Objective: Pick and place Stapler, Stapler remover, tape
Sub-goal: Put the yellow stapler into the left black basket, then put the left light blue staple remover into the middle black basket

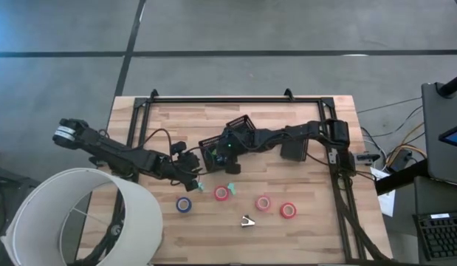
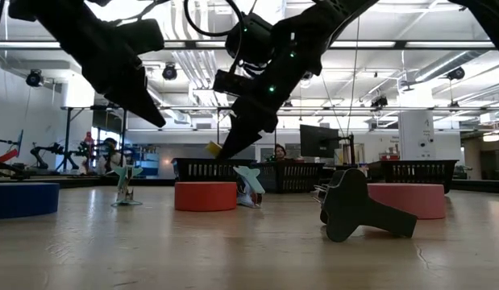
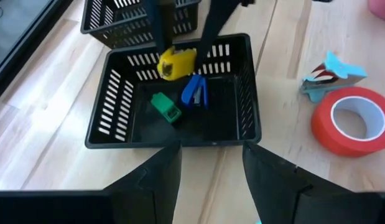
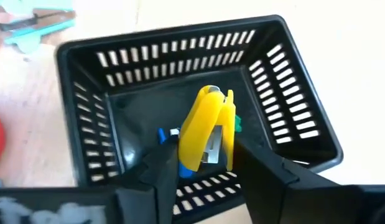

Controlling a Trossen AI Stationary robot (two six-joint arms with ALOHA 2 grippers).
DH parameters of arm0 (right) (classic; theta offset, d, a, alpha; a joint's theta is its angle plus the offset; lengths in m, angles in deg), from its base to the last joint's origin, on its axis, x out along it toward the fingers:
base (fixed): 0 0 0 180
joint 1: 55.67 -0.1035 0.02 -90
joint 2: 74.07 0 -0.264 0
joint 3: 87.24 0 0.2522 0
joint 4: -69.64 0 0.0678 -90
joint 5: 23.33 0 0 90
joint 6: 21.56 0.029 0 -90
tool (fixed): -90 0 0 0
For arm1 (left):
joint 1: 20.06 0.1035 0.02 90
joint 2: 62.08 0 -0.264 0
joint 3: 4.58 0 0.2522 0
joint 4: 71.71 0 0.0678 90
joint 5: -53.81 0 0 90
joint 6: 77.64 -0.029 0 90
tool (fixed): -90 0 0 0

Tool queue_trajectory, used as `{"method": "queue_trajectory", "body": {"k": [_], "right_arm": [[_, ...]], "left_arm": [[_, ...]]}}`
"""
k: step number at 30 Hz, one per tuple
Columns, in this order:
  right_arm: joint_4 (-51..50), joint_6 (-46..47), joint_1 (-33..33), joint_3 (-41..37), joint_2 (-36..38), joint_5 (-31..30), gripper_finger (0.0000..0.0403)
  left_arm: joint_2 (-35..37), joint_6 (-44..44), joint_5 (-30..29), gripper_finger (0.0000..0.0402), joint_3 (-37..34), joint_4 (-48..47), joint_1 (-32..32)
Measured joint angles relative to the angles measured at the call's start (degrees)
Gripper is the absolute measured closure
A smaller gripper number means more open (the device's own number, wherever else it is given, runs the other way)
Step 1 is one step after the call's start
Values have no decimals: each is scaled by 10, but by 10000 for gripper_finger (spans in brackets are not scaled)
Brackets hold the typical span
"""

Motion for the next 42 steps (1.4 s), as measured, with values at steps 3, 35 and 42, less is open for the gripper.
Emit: {"method": "queue_trajectory", "body": {"k": [3, 35, 42], "right_arm": [[2, 2, 0, 0, 0, 0, 241], [-190, 142, -86, 3, 78, 7, 232], [-205, 176, -147, -31, 85, 98, 232]], "left_arm": [[0, 0, 0, 227, 0, 3, 0], [-49, -100, 242, 227, -21, 203, -22], [-37, -139, 216, 227, -10, 44, -40]]}}
